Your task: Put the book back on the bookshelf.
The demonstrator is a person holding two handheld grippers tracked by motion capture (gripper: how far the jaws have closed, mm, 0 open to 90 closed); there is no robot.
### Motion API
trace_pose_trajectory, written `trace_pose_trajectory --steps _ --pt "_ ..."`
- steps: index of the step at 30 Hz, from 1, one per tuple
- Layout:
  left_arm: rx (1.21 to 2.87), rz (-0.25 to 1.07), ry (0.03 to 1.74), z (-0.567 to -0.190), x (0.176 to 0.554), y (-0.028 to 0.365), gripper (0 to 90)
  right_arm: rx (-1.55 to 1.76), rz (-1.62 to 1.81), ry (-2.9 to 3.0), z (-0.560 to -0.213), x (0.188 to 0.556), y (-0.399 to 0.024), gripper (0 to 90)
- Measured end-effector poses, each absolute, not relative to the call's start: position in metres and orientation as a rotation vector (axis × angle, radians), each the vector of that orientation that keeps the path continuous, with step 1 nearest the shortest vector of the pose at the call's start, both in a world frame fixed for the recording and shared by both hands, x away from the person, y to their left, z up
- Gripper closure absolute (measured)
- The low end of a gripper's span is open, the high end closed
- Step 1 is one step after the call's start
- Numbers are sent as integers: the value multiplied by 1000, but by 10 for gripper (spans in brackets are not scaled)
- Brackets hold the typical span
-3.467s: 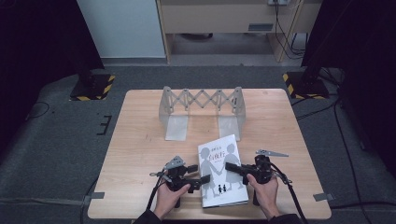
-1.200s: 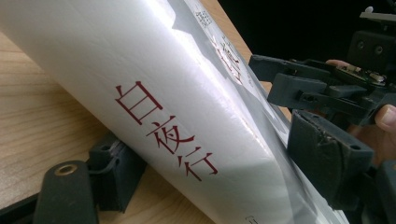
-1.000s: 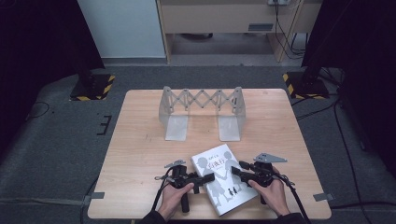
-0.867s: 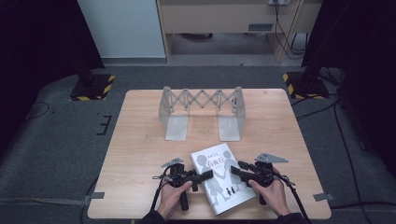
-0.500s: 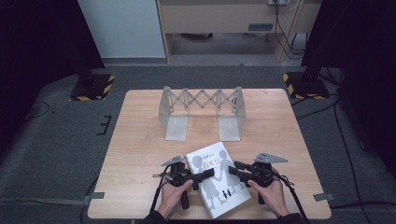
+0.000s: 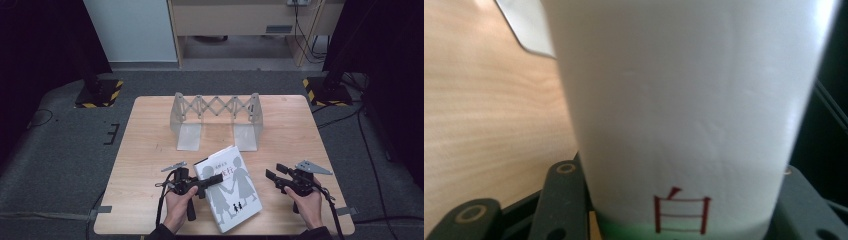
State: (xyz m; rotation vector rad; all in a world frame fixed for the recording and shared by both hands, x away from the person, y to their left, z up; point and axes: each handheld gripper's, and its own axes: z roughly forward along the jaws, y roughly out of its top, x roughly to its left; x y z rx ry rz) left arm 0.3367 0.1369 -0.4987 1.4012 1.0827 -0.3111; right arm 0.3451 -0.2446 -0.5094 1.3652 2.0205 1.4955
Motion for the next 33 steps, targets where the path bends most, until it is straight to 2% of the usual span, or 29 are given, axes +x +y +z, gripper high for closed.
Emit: trace_pose_trajectory --steps 12,33 --pt "1479 -92 1030 -464 333 157 531 1364 1029 2119 -532 352 -255 318" --pt "1544 210 1074 -427 329 197 529 1427 921 2085 -537 356 -267 198"
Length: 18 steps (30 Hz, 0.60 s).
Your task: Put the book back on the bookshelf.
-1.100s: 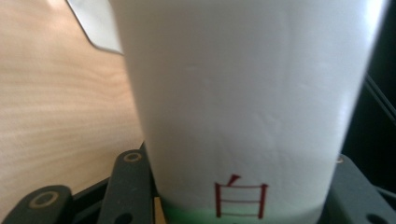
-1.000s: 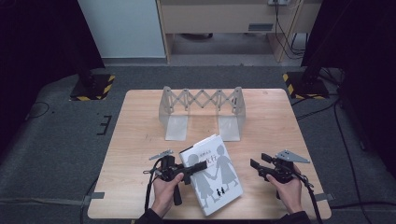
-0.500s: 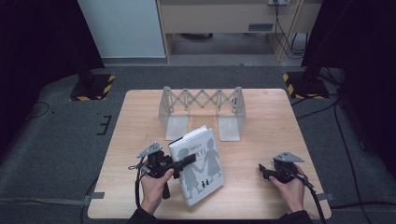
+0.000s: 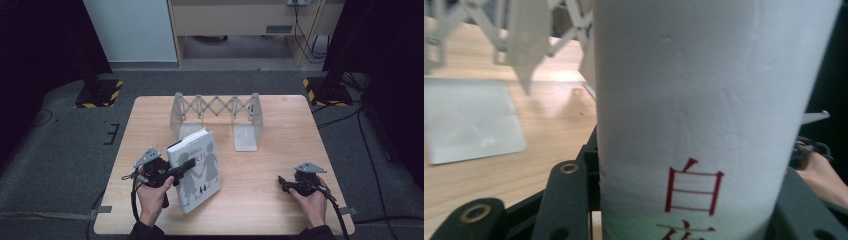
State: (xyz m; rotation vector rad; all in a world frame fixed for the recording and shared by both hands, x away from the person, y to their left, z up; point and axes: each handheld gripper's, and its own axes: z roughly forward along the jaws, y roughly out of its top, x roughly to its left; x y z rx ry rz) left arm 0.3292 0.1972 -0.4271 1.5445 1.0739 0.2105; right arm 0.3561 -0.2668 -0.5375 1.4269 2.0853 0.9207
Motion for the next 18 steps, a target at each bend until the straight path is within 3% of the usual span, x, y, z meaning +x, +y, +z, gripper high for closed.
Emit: trace_pose_trajectory --steps 10,18 --pt "1511 327 1097 -402 331 219 529 1417 909 2124 -538 358 -265 88" --pt "1494 409 1142 -387 348 230 529 1416 906 2134 -539 359 -264 60"
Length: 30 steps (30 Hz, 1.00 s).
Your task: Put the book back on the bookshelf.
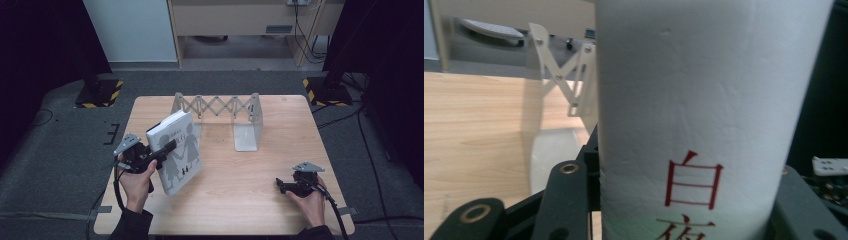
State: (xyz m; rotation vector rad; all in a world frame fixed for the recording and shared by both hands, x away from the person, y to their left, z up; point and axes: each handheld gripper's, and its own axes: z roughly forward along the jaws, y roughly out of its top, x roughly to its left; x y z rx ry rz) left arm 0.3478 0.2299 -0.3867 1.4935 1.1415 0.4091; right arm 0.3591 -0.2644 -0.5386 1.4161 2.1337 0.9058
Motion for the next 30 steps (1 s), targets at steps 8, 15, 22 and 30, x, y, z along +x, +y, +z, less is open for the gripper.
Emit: trace_pose_trajectory --steps 8,15,22,30 --pt "1528 462 1198 -381 372 231 529 1416 907 2137 -539 359 -264 55" --pt "1520 517 1212 -372 390 229 528 1419 908 2136 -539 359 -264 54" --pt "1520 562 1225 -366 411 217 528 1417 907 2136 -539 359 -264 55" --pt "1540 610 1230 -370 429 199 529 1417 908 2136 -539 359 -264 54"
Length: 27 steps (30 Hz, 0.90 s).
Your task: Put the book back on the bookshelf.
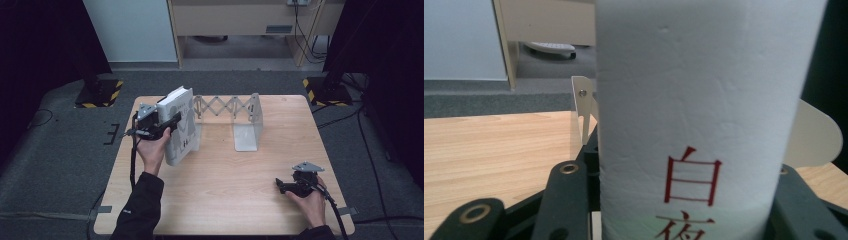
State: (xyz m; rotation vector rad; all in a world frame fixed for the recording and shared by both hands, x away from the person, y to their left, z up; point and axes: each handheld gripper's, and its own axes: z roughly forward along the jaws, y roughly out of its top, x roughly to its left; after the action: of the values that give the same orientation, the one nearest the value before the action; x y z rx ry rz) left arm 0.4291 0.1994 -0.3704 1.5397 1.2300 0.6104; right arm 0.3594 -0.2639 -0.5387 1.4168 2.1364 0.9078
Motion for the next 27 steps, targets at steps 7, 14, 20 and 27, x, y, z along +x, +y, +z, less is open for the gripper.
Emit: trace_pose_trajectory --steps 7,14,20,27 --pt "1560 646 1256 -381 446 187 529 1415 907 2137 -539 360 -264 54" --pt "1547 654 1279 -388 457 182 528 1413 907 2138 -539 360 -264 53" --pt "1551 689 1280 -394 461 177 528 1414 907 2137 -539 360 -264 54" --pt "1570 724 1278 -407 459 172 525 1413 907 2138 -539 360 -264 54"
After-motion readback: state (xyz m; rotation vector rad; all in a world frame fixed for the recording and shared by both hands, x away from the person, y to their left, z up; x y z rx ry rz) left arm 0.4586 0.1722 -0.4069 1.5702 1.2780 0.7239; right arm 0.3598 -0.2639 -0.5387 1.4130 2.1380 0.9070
